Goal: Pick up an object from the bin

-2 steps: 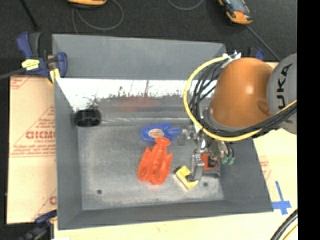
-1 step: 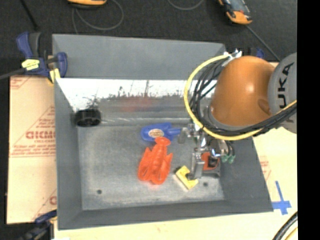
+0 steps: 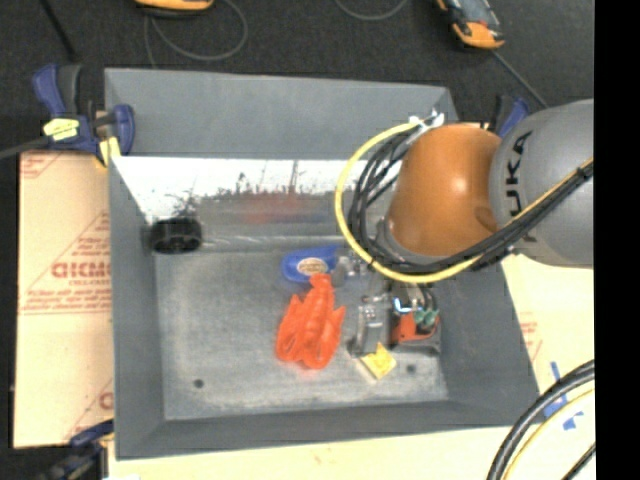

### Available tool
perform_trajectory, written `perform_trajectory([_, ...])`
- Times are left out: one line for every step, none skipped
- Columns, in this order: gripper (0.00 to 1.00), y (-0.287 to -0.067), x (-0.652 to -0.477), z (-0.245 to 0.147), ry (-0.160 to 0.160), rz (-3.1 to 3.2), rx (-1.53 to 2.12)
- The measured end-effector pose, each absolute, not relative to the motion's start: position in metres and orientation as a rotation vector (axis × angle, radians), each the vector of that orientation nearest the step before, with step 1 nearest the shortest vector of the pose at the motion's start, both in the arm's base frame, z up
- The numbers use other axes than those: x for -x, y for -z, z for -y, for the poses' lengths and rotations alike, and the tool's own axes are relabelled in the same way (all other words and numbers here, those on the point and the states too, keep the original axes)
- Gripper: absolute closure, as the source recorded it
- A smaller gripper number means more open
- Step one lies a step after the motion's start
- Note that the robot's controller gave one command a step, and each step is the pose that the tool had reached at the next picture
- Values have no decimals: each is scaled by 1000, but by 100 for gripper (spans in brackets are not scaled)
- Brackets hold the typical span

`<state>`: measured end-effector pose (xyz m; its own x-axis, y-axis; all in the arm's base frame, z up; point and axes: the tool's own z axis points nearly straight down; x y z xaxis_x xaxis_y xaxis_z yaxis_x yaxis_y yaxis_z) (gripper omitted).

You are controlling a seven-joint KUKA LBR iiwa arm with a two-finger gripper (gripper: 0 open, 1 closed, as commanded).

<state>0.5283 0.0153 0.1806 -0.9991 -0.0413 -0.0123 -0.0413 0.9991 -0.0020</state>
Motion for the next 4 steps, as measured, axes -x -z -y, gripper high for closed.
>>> perform_trajectory([0, -143, -561, -49, 2, -3133, 167])
perform_trajectory([0, -93, -556, -52, -2, -3131, 161])
perform_trajectory([100, -78, -563, -48, -4, -3130, 86])
perform_trajectory([0, -75, -561, -47, -3, -3137, 86])
